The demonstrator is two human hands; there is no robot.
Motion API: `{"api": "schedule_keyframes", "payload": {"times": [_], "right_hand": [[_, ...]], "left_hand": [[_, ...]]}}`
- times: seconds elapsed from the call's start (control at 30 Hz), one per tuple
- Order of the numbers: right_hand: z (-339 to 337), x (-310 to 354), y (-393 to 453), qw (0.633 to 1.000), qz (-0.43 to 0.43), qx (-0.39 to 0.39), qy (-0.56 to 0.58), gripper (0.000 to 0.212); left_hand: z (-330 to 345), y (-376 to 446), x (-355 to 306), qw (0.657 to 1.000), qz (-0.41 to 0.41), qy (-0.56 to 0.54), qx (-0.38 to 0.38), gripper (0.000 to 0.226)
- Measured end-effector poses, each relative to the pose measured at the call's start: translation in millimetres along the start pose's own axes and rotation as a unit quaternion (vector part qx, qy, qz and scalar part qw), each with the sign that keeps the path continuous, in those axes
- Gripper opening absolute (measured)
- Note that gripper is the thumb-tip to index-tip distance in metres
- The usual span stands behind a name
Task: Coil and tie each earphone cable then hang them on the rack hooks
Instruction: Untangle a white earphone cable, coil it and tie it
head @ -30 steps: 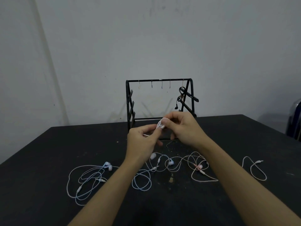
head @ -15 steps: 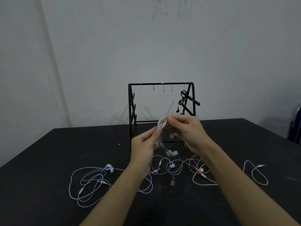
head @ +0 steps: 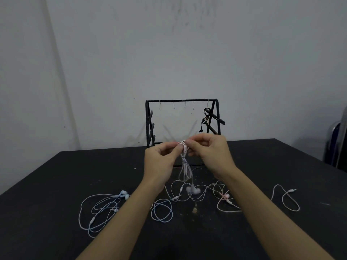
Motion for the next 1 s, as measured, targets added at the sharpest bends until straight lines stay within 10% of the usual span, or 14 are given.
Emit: {"api": "schedule_keyframes", "payload": {"times": [0.43, 0.77, 1.0], "right_hand": [[13, 18, -4, 0.993, 0.014, 0.04, -0.112, 0.011], [21, 22, -4, 0.998, 0.018, 0.067, 0.005, 0.012], [17, 19, 3, 0.999, 0.037, 0.026, -0.007, 0.021]], "left_hand": [[-4, -6, -20, 0.99, 0.074, 0.118, 0.023, 0.016], [-10, -1, -29, 0.976, 0.076, 0.199, 0.031, 0.008], [15, 7, -4, 0.986, -0.04, -0.048, 0.157, 0.014]]}}
Point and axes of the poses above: each hand's wrist, its own y-axis towards the middle knuckle, its own z-axis out of the palm, x = y × z, the point moved 9 cm from there along y, towards the middle knuckle, and after that the axes turned 11 degrees about x, right-handed, at the moved point
